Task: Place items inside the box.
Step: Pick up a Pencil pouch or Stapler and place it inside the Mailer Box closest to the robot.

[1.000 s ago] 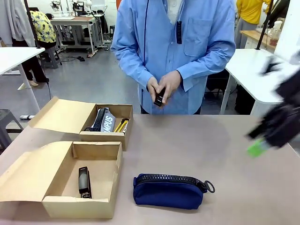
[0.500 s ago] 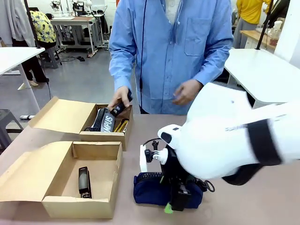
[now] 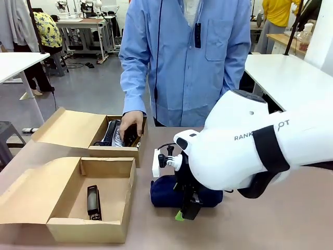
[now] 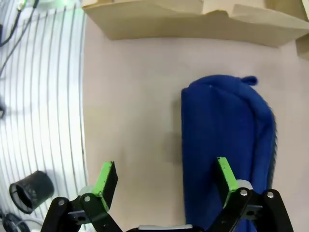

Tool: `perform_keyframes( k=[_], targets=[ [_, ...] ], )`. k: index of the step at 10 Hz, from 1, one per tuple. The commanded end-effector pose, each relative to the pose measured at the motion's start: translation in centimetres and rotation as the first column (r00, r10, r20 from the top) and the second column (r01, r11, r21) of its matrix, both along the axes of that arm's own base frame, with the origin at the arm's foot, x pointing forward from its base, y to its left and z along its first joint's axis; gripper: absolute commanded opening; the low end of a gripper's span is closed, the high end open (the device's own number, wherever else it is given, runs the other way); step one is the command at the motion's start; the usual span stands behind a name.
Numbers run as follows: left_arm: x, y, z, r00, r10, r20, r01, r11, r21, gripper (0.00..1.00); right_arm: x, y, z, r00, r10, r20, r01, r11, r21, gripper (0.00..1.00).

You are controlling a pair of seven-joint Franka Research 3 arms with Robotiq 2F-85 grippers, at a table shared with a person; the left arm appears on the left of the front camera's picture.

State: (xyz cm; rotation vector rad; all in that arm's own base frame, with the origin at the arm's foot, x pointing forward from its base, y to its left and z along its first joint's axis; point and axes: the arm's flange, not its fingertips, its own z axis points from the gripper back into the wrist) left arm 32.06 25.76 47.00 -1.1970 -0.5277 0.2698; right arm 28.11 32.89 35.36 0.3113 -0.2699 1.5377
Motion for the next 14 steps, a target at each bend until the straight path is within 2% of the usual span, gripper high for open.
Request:
perform_keyframes(
  k=[1, 3, 5, 6, 8, 12, 13, 14],
  targets=[
    [-0.1, 0.0, 0.1, 1.000, -0.007, 0.027, 0.007, 1.000, -0.005, 1.00, 0.2, -0.8, 1.6, 0.999, 0.024, -0.032, -0.021, 0.997, 0.077, 1.00],
    [-0.1, 0.0, 0.1, 1.000, -0.007, 0.027, 0.007, 1.000, -0.005, 1.00, 0.7, -1.6, 3.0, 0.999, -0.031, 0.023, 0.029, 0.996, 0.089, 1.00],
    [-0.1, 0.0, 0.1, 1.000, -0.007, 0.027, 0.007, 1.000, -0.005, 1.00, 1.4, -1.7, 2.6, 0.997, -0.012, 0.071, 0.009, 0.999, 0.050, 1.00],
    [-0.1, 0.0, 0.1, 1.000, -0.007, 0.027, 0.007, 1.000, -0.005, 1.00, 2.0, -1.6, 2.1, 0.998, 0.055, 0.004, -0.055, 0.998, 0.043, 1.00],
    [-0.1, 0.0, 0.1, 1.000, -0.007, 0.027, 0.007, 1.000, -0.005, 1.00, 2.7, -1.2, 1.4, 0.994, 0.112, -0.009, -0.112, 0.993, -0.027, 1.00],
    [-0.1, 0.0, 0.1, 1.000, -0.007, 0.027, 0.007, 1.000, -0.005, 1.00, 2.7, -0.4, -3.3, 0.987, 0.144, 0.065, -0.136, 0.984, -0.113, 1.00],
    [-0.1, 0.0, 0.1, 1.000, -0.007, 0.027, 0.007, 1.000, -0.005, 1.00, 2.7, 0.0, -4.2, 0.983, 0.149, 0.109, -0.133, 0.981, -0.142, 1.00],
    [-0.1, 0.0, 0.1, 1.000, -0.007, 0.027, 0.007, 1.000, -0.005, 1.00, 2.8, 0.2, -4.5, 0.980, 0.156, 0.121, -0.137, 0.978, -0.158, 1.00]
  ],
)
